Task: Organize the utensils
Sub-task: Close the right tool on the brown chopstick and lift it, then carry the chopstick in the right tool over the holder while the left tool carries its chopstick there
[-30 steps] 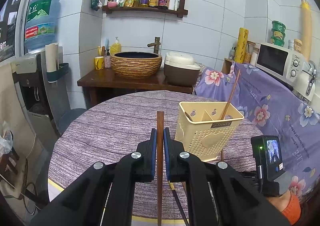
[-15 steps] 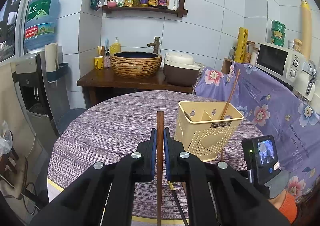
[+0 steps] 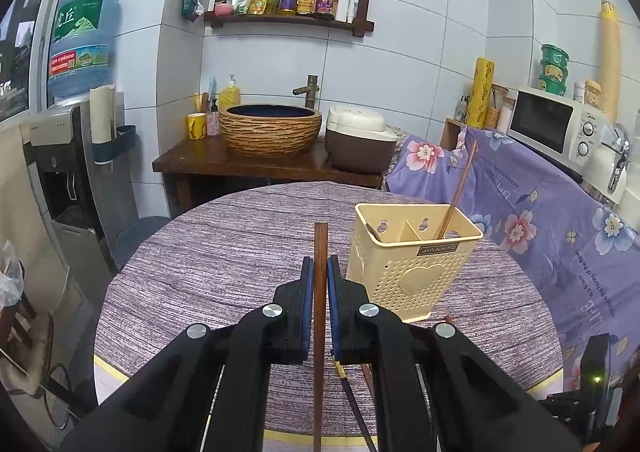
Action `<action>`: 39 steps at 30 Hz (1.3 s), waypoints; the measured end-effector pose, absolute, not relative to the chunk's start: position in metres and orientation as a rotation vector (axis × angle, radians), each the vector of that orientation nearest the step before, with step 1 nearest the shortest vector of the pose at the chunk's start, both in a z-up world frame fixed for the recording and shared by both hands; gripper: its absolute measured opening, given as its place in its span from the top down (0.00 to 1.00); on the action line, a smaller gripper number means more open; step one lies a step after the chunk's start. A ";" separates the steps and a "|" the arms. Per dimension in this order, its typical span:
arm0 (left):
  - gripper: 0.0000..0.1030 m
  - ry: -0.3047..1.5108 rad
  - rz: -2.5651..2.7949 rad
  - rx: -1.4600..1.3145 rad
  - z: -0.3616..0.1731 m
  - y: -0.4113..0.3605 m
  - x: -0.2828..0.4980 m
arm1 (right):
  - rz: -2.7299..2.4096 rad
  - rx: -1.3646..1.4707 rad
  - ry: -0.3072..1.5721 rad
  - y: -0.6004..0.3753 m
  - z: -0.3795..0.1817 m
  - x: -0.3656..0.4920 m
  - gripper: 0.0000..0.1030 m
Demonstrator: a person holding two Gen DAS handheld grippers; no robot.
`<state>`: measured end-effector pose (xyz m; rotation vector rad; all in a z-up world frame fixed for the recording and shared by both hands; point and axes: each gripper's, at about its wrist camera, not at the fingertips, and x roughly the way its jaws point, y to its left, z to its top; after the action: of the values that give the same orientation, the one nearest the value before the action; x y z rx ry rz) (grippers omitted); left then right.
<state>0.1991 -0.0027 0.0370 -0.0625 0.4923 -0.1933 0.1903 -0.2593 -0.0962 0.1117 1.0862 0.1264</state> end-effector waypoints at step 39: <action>0.92 0.428 -0.211 -0.097 0.055 0.009 0.175 | 0.223 0.151 0.555 -0.288 0.026 0.203 0.92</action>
<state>0.1753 0.0088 0.0551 -0.0972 0.4284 -0.2114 0.2032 -0.2879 0.0264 0.1509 0.5553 0.2226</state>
